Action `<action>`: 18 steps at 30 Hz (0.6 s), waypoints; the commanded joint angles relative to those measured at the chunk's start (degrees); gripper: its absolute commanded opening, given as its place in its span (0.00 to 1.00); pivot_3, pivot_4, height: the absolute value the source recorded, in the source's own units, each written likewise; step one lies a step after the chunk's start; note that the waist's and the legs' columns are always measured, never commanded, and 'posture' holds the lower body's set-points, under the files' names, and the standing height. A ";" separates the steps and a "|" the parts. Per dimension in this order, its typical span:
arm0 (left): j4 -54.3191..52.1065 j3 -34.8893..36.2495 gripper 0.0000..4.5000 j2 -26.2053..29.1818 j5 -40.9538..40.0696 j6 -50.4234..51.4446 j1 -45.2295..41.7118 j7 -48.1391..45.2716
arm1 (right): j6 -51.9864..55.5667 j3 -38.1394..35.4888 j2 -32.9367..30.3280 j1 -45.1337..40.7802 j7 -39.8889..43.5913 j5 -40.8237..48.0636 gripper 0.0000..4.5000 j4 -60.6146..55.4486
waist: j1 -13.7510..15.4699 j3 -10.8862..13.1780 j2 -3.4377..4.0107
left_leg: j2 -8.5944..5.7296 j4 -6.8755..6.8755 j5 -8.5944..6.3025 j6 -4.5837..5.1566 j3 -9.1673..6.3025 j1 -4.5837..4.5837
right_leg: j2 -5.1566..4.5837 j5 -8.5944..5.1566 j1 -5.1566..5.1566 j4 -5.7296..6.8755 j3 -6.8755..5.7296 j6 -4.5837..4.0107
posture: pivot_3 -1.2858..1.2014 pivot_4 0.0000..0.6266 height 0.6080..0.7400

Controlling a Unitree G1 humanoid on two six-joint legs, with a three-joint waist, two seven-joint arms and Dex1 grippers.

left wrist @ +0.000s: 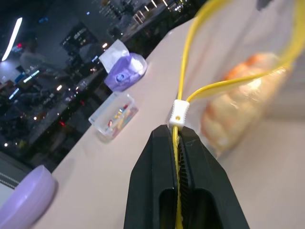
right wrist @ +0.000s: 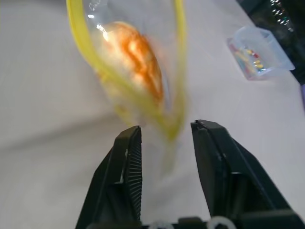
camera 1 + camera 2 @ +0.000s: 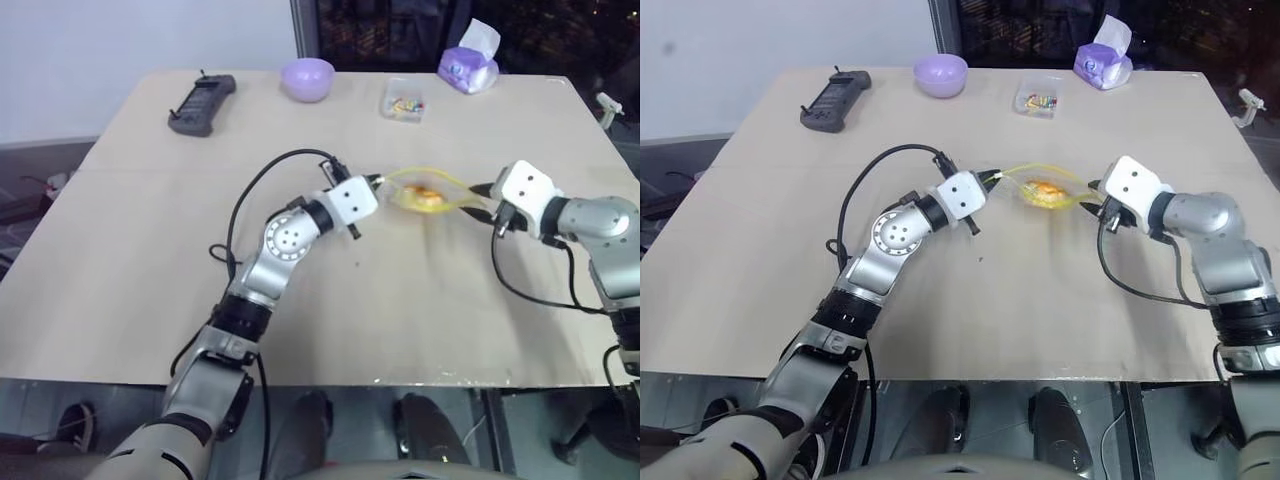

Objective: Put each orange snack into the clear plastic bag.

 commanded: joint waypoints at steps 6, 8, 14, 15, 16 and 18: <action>-8.12 0.27 0.00 1.39 -0.57 2.79 2.08 -2.26 | 3.75 -1.63 -1.48 -5.00 1.43 2.54 0.36 -8.31 | -0.15 0.00 0.00 | 0.03 0.00 0.00 0.00 0.00 0.04 | 0.03 0.00 0.02 0.00 0.01 0.00 | 0.52 0.24 0.97; -9.69 0.35 0.00 2.03 -0.64 3.59 2.41 -3.16 | 3.93 -0.69 -1.57 -5.31 2.81 3.07 0.36 -9.14 | -0.05 0.00 0.00 | 0.03 0.00 0.00 0.00 -0.03 0.04 | 0.03 0.00 0.03 -0.01 -0.01 0.00 | 0.52 0.24 0.97; -14.84 -0.02 0.00 3.78 -1.57 8.62 2.92 -7.07 | 6.67 3.86 5.36 -8.30 2.46 4.70 0.36 -14.29 | -0.24 0.00 0.00 | 0.03 -0.02 0.00 -0.01 -0.02 0.02 | 0.03 0.00 0.06 -0.12 -0.02 0.00 | 0.52 0.24 0.97; -15.27 -0.15 0.00 3.94 -1.59 9.17 2.93 -7.63 | 6.45 4.28 5.77 -8.72 2.35 4.21 0.36 -14.01 | -0.18 0.00 0.01 | 0.04 -0.02 0.00 -0.01 -0.04 0.01 | 0.04 0.00 0.06 -0.12 -0.04 0.00 | 0.52 0.24 0.97; -15.85 -0.23 0.00 4.11 -1.63 9.93 2.95 -8.27 | 6.02 4.59 6.03 -9.16 1.95 3.57 0.36 -13.58 | -0.03 0.00 0.01 | 0.03 -0.02 0.00 -0.01 -0.05 0.00 | 0.04 0.00 0.06 -0.12 -0.05 0.00 | 0.52 0.24 0.97; -17.43 -0.08 0.00 4.49 -1.75 11.55 3.12 -9.25 | 5.08 5.20 6.25 -9.98 1.40 2.57 0.36 -12.72 | 0.21 0.00 0.01 | 0.02 -0.01 0.00 -0.01 -0.08 -0.01 | 0.03 0.00 0.08 -0.14 -0.09 0.00 | 0.52 0.24 0.97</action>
